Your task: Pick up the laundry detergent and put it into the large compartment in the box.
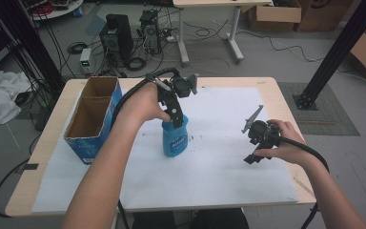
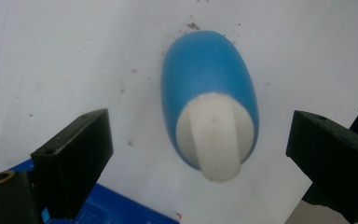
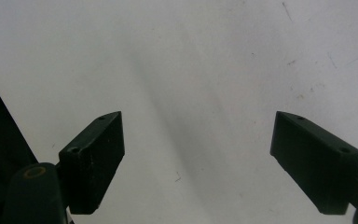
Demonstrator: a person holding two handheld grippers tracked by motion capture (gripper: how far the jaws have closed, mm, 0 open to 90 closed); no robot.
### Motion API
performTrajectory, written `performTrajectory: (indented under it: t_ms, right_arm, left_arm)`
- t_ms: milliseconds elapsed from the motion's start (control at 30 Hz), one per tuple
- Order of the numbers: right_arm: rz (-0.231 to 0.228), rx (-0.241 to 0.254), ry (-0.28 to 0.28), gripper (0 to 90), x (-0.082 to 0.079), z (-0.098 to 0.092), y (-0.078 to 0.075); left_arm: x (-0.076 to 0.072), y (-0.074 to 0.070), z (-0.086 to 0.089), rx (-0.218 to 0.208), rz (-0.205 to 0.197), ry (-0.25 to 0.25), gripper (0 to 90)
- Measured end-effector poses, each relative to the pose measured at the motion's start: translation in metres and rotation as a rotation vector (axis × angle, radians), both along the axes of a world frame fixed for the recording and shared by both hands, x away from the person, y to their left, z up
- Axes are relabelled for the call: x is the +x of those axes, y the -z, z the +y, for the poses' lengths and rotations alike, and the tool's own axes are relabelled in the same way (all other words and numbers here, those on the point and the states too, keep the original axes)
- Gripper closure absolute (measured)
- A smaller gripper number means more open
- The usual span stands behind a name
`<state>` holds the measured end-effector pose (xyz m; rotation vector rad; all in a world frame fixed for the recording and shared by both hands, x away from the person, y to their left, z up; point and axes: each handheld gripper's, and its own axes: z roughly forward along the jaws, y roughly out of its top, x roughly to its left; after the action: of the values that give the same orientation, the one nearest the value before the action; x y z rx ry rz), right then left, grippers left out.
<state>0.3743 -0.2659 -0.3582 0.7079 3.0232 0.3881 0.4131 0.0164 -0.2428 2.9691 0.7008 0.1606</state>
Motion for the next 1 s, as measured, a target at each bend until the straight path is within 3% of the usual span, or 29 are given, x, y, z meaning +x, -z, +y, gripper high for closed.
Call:
performTrajectory:
  t_ms: [267, 1000]
  right_arm:
    - [0.004, 0.000, 0.005, 17.4, 0.000, -0.001, 0.002]
    - [0.011, 0.004, 0.011, 17.4, 0.000, -0.003, 0.005]
  left_arm:
    - [0.003, 0.015, -0.007, 0.019, 0.014, -0.001, 7.8]
    - [0.006, 0.037, -0.012, 0.061, 0.027, -0.028, 8.0]
